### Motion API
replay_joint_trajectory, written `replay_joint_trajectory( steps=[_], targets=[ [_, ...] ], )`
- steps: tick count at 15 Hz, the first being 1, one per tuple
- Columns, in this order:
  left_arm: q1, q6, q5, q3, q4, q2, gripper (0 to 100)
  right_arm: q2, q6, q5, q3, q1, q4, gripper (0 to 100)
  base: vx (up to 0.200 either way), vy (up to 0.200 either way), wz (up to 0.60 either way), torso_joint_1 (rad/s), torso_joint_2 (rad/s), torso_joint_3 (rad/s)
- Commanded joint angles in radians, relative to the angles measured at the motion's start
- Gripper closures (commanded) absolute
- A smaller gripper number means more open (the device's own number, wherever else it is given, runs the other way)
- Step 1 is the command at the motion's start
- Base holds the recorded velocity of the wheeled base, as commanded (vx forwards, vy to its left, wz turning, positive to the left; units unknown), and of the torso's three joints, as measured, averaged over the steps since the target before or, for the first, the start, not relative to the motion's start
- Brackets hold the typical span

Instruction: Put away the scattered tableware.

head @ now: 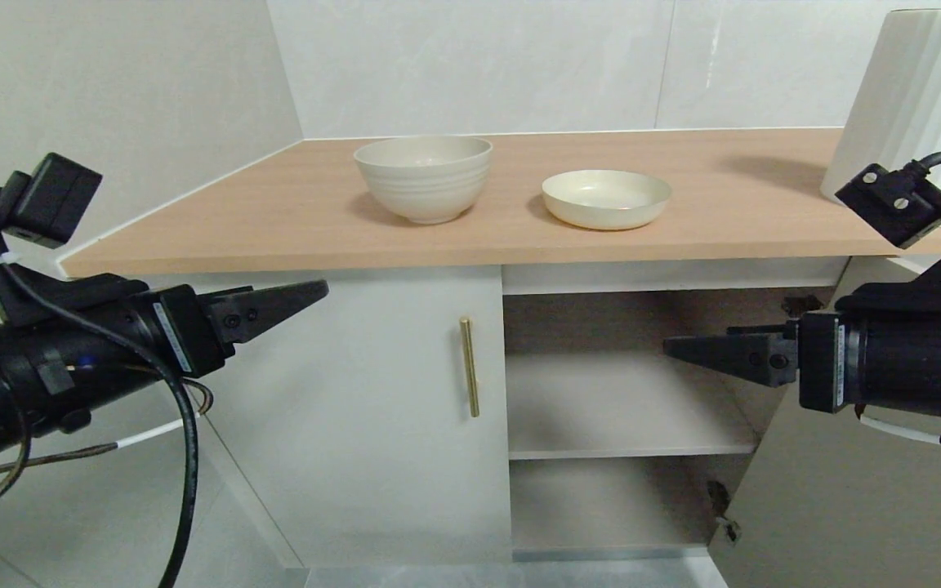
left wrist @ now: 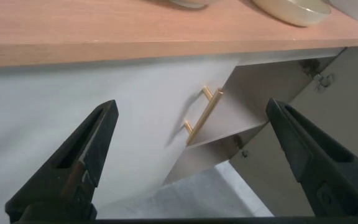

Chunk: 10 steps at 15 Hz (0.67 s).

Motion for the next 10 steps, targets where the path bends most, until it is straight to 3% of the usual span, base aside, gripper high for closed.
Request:
replay_joint_trajectory(
  steps=[1, 4, 8, 10],
  targets=[
    [-0.002, -0.001, 0.000, 0.000, 0.000, 0.012, 0, 0.002, 0.000, 0.000, 0.001, -0.002, -0.001, 0, 0.000, 0.000, 0.00, 0.000, 0.00, 0.000],
    [-0.013, -0.002, -0.001, 0.000, -0.002, 0.038, 0, 0.018, -0.002, -0.001, 0.001, -0.005, -0.001, 0, 0.000, 0.000, 0.00, 0.004, -0.02, -0.011],
    [-0.013, -0.002, -0.001, -0.001, -0.002, 0.050, 0, 0.029, -0.002, -0.001, -0.001, -0.013, -0.001, 0, 0.000, 0.000, 0.00, 0.076, -0.26, -0.257],
    [-0.013, -0.001, 0.000, -0.001, -0.002, 0.056, 0, 0.032, -0.002, -0.003, -0.001, -0.013, -0.001, 0, 0.000, 0.000, 0.00, 0.139, -0.53, -0.315]
  ],
)
